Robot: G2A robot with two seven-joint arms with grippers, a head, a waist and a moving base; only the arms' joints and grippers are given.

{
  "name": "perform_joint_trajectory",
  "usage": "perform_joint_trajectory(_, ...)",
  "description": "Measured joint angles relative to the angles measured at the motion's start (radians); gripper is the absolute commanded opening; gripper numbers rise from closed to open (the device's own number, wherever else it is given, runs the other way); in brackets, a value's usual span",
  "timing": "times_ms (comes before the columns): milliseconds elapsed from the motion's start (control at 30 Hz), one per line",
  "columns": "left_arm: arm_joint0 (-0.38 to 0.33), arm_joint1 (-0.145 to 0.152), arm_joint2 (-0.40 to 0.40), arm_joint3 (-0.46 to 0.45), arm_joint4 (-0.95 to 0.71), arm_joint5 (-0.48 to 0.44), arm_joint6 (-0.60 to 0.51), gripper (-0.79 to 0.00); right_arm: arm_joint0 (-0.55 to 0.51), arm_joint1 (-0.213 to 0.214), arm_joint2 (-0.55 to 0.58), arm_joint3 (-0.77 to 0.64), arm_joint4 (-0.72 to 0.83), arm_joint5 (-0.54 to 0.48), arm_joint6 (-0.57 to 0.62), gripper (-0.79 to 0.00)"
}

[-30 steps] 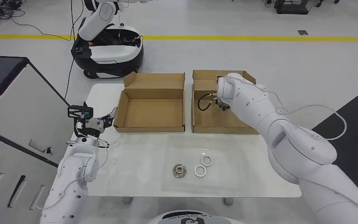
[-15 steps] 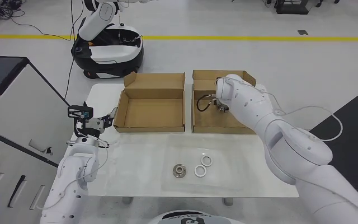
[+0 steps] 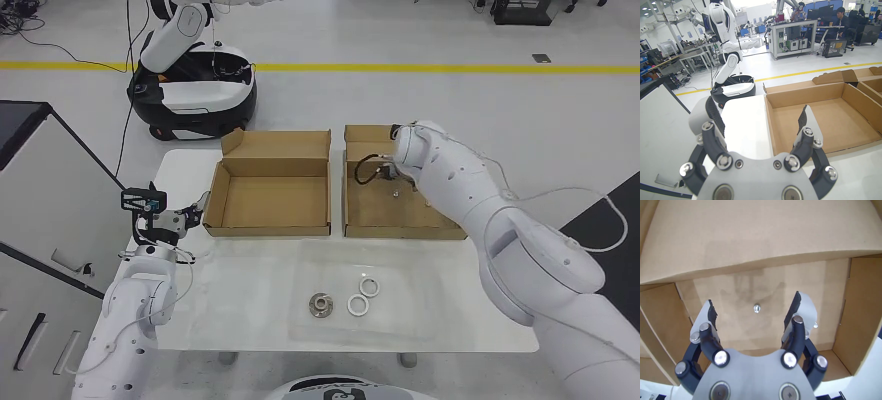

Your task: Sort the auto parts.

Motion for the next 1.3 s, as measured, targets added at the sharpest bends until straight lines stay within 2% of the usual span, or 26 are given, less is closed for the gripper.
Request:
perform_joint_trajectory(233,0.000,0.000,0.000,0.000,0.000,0.000,0.000,0.000,-0.050,0.073,0.129,-0.144,0.073,-0.045,-0.039,0.000)
perform_joint_trajectory(433,0.000,0.000,0.000,0.000,0.000,0.000,0.000,0.000,-0.179,0.186,0.305,-0.416,0.058,-0.015,-0.023,0.000)
perform_joint_trajectory(567,0.000,0.000,0.000,0.000,0.000,0.000,0.000,0.000,-0.352,0.276,0.486,-0.694,0.049,0.014,0.029,0.000)
perform_joint_trajectory(667,0.000,0.000,0.000,0.000,0.000,0.000,0.000,0.000,-0.505,0.328,0.644,-0.895,0.091,0.005,0.082,0.000)
perform_joint_trajectory(767,0.000,0.000,0.000,0.000,0.000,0.000,0.000,0.000,-0.648,0.361,0.798,-1.051,0.169,-0.015,0.126,0.000)
perform_joint_trajectory(900,0.000,0.000,0.000,0.000,0.000,0.000,0.000,0.000,-0.790,0.381,0.971,-1.159,0.328,-0.037,0.178,0.000)
perform_joint_trajectory(1067,0.000,0.000,0.000,0.000,0.000,0.000,0.000,0.000,-0.904,0.393,1.134,-1.197,0.541,-0.058,0.242,0.000)
perform_joint_trajectory(1300,0.000,0.000,0.000,0.000,0.000,0.000,0.000,0.000,-1.006,0.402,1.265,-1.190,0.758,-0.098,0.314,0.000)
